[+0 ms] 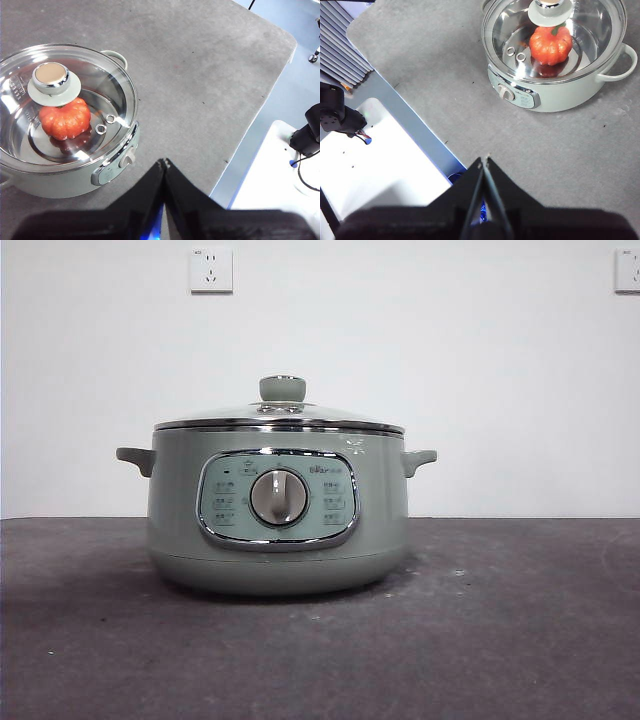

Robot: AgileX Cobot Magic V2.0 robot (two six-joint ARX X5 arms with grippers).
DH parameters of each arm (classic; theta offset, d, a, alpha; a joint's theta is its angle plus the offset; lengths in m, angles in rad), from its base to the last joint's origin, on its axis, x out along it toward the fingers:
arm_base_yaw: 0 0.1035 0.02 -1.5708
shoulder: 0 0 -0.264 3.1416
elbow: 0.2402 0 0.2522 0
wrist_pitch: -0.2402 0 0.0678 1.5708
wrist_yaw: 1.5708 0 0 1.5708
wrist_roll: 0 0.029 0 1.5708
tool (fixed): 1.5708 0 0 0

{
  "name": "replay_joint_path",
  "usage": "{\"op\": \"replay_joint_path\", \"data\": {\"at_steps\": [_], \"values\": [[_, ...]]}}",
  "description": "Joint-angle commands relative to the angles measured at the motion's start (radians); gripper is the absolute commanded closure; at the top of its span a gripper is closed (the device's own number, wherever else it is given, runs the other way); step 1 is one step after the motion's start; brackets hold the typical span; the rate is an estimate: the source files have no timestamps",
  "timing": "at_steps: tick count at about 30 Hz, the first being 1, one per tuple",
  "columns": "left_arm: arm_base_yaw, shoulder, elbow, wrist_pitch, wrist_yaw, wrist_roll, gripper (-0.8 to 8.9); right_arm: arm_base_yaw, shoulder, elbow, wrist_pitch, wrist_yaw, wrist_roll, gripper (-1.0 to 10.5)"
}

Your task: Pick up the pumpkin,open the lid,put the pumpkin in the pot,close the lid

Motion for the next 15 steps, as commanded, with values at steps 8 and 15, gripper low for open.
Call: {"op": "replay_joint_path", "data": {"at_steps": [8,15], "values": [[0.171,-0.085,-0.013,0.214,-0.053,0.039,8.17,0.001,-0.002,-0.001,-0.016,0.003,0.009,9.5],[0.333,-0.283,-0.242,0.544,-0.063,0.033,8.17,0.001,-0.002,-0.001,-0.016,0.003,0.009,9.5]]}}
